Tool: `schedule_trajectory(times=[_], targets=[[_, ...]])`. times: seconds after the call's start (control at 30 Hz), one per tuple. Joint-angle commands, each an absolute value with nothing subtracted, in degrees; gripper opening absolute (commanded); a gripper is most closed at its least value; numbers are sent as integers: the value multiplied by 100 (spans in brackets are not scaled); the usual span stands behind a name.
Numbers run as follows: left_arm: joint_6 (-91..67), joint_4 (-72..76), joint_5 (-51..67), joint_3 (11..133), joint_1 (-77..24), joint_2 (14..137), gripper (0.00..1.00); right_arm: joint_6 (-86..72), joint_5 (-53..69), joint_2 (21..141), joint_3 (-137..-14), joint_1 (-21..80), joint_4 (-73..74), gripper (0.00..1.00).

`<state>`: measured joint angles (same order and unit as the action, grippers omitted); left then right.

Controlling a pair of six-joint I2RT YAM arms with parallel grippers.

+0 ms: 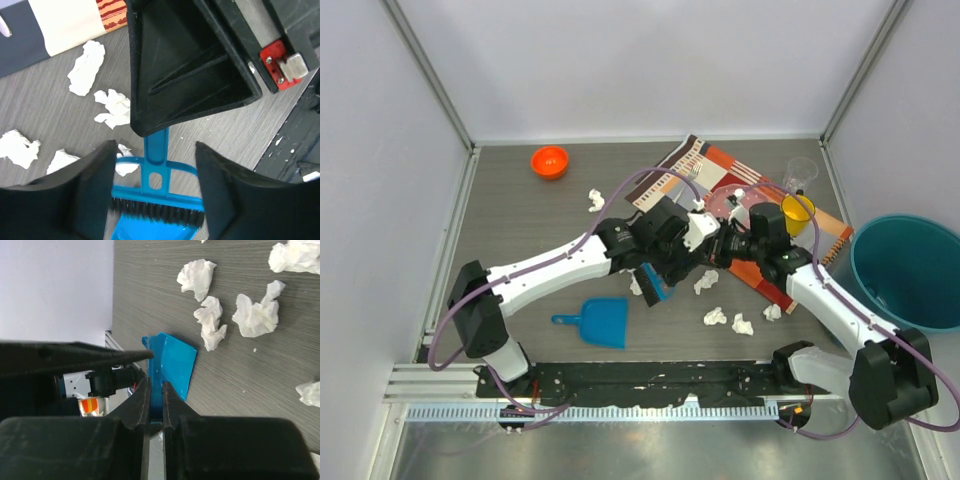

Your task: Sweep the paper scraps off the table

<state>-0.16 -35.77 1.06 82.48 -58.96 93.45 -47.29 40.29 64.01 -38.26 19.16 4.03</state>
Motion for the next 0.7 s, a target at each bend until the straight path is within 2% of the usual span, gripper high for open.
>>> schedule_trajectory(times=[0.0,0.03,0.17,0.3,0.33,0.47,0.57,0.67], targets=[[289,-3874,53,8578,-5915,9352,84,-4088,3106,6153,-4315,2021,1098,1],[342,-3980,88,8596,-5906,9317,99,-4026,2937,6100,-4411,2048,1238,1],[684,-4937,684,8911,-5547,9106,100,-3605,2304,6021,-4833,2206,1704,1],[1615,-6413,1020,9176,-4679,8677,100,-2963,1478,6064,-5430,2591,2267,1],[1983,-6895,993,9124,-4537,8570,97,-2692,1329,6082,-5640,2645,2442,1],[3281,-8233,896,8248,-4105,7833,93,-2242,958,6248,-6020,2707,2733,1],[4224,-8744,826,7169,-4078,7007,99,-2136,1063,6415,-6143,2716,2733,1],[4220,-8466,669,6314,-4078,6513,100,-2092,1177,6539,-6240,2716,2733,1]])
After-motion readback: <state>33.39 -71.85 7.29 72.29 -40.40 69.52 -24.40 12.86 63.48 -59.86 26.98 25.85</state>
